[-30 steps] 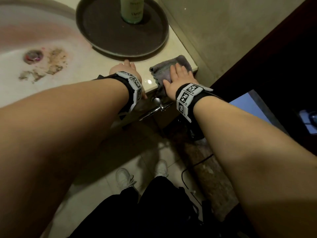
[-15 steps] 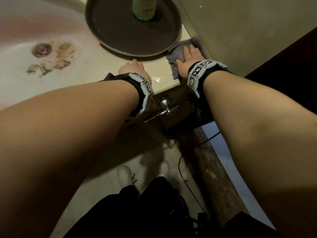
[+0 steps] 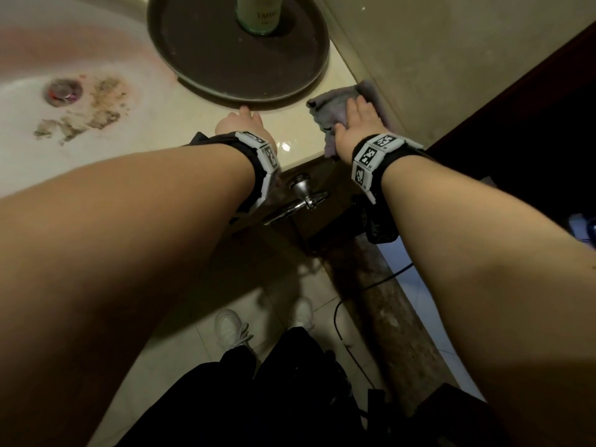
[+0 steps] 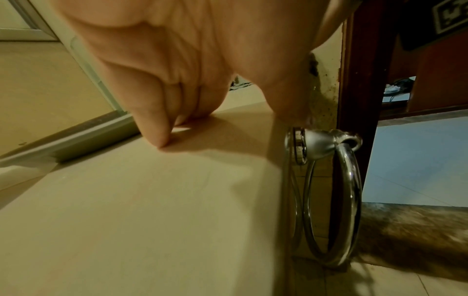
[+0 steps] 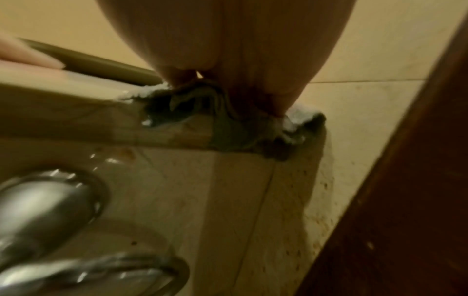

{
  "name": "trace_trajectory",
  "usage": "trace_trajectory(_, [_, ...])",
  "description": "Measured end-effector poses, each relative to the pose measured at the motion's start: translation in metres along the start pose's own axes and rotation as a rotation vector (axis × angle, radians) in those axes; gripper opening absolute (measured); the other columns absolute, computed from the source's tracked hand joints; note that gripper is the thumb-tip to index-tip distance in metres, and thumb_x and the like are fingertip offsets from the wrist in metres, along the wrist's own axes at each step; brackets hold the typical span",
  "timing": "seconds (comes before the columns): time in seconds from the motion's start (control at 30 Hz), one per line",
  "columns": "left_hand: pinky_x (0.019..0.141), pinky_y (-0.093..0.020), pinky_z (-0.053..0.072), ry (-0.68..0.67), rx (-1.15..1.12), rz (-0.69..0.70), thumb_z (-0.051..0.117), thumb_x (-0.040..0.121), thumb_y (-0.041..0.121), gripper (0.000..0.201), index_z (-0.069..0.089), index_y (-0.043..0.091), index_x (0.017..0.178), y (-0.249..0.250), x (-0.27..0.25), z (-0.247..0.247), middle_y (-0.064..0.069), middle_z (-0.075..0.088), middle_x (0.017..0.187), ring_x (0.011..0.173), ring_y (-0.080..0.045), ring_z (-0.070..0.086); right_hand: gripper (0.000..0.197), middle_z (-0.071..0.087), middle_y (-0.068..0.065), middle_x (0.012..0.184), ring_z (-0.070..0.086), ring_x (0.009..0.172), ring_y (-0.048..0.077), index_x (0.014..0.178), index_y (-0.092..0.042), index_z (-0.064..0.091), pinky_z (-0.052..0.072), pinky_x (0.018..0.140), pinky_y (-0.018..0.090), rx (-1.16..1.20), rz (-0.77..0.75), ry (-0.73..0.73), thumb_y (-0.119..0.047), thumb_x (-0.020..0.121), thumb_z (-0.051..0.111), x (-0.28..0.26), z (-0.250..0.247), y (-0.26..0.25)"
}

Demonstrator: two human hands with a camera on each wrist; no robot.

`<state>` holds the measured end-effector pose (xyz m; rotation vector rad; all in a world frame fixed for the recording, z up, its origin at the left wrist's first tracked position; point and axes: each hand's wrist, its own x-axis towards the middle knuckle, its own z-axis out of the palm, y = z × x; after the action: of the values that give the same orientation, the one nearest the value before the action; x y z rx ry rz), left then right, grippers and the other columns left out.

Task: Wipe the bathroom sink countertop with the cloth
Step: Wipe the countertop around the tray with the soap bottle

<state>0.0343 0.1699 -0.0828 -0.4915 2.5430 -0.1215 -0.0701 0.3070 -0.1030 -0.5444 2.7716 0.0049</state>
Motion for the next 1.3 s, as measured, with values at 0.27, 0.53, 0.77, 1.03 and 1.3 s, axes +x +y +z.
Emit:
trace_trajectory(0.27, [0.115,-0.037,0.026,-0.031,-0.092,-0.002,0.058,0.088,0.046,0.092,0.007,0.004,0.152,-0.001,0.000,-0.001,-0.013,0.007,0.161,0.146,-0.029,0.019,0.064,-0.002,0.012,0.162,0.001,0.150,0.027,0.152,-0.004,0.002,0.002,0.121,0.035,-0.040,-0.042,-0.060,-0.031,0.100,0.028,-0.033,0.014,-0.018])
trace_trajectory(0.53, [0.116,-0.038,0.024,-0.061,-0.108,-0.044,0.054,0.092,0.043,0.088,0.001,0.005,0.152,-0.001,0.009,0.001,-0.012,0.002,0.161,0.147,-0.027,0.017,0.061,-0.004,0.005,0.163,-0.002,0.151,0.021,0.153,-0.010,0.003,0.001,0.122,0.033,-0.004,-0.119,-0.059,-0.032,0.101,0.026,-0.040,0.014,-0.025])
trace_trajectory(0.77, [0.118,-0.037,0.016,-0.067,-0.099,-0.079,0.045,0.100,0.031,0.074,-0.002,0.007,0.152,0.005,0.008,0.003,-0.011,-0.002,0.162,0.149,-0.027,0.010,0.062,-0.003,0.006,0.163,0.000,0.150,0.021,0.153,-0.009,0.002,0.003,0.121,0.035,0.000,-0.001,-0.071,-0.033,0.101,0.025,-0.005,0.002,0.006])
trace_trajectory(1.03, [0.112,-0.037,0.030,-0.092,-0.065,-0.051,0.052,0.094,0.039,0.084,0.004,0.002,0.151,0.001,0.006,-0.005,-0.015,0.004,0.160,0.145,-0.029,0.021,0.062,0.002,0.009,0.162,0.004,0.150,0.022,0.153,-0.007,0.006,0.003,0.121,0.032,-0.022,-0.057,-0.043,-0.030,0.100,0.029,0.033,-0.007,-0.008])
trace_trajectory(1.3, [0.114,-0.039,0.028,-0.172,0.011,-0.040,0.069,0.079,0.049,0.109,0.003,0.001,0.151,0.004,0.001,-0.014,-0.016,-0.001,0.160,0.147,-0.031,0.015,0.063,0.008,0.015,0.160,0.011,0.148,0.028,0.151,-0.002,0.010,0.006,0.121,0.033,-0.092,-0.117,-0.026,-0.031,0.099,0.029,0.044,-0.012,-0.016])
